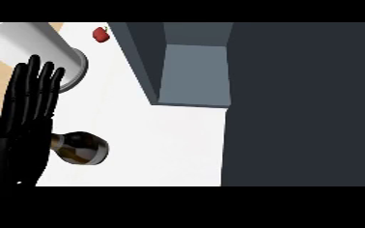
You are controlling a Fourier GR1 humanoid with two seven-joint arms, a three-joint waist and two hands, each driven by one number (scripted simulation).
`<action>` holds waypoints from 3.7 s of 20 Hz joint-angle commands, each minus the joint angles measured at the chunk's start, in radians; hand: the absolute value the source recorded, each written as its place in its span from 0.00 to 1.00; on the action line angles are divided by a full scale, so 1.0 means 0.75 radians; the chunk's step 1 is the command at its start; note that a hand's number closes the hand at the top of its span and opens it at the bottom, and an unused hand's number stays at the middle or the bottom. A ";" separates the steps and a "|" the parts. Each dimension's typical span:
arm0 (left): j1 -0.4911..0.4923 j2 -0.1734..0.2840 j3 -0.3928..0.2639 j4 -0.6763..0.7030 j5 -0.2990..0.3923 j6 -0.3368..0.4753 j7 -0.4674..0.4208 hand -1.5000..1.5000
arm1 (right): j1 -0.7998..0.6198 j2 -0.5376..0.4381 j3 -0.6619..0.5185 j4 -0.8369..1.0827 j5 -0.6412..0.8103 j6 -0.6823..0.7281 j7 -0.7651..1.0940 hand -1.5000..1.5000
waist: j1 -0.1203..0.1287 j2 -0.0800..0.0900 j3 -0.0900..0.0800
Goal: Pick up the wine, place it into the cabinet and close the cabinet
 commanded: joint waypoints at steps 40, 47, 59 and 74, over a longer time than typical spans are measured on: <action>-0.703 -0.091 -0.358 0.014 -1.061 0.956 1.471 0.00 | 0.417 -0.056 0.352 -0.813 -0.252 0.081 0.604 0.00 | -0.069 -0.014 0.016; -0.662 -0.091 -0.314 -0.103 -1.137 0.840 1.538 0.00 | 0.459 -0.046 0.490 -0.897 -0.145 0.034 0.646 0.00 | -0.072 -0.020 0.014; -0.520 -0.066 -0.227 -0.279 -1.196 0.697 1.559 0.00 | 0.392 -0.125 0.355 -0.878 -0.268 0.054 0.660 0.00 | -0.066 -0.014 0.015; -0.200 0.036 -0.011 -0.483 -0.967 0.624 1.453 0.00 | 0.337 -0.107 0.410 -0.882 -0.218 -0.009 0.711 0.00 | -0.057 -0.017 0.012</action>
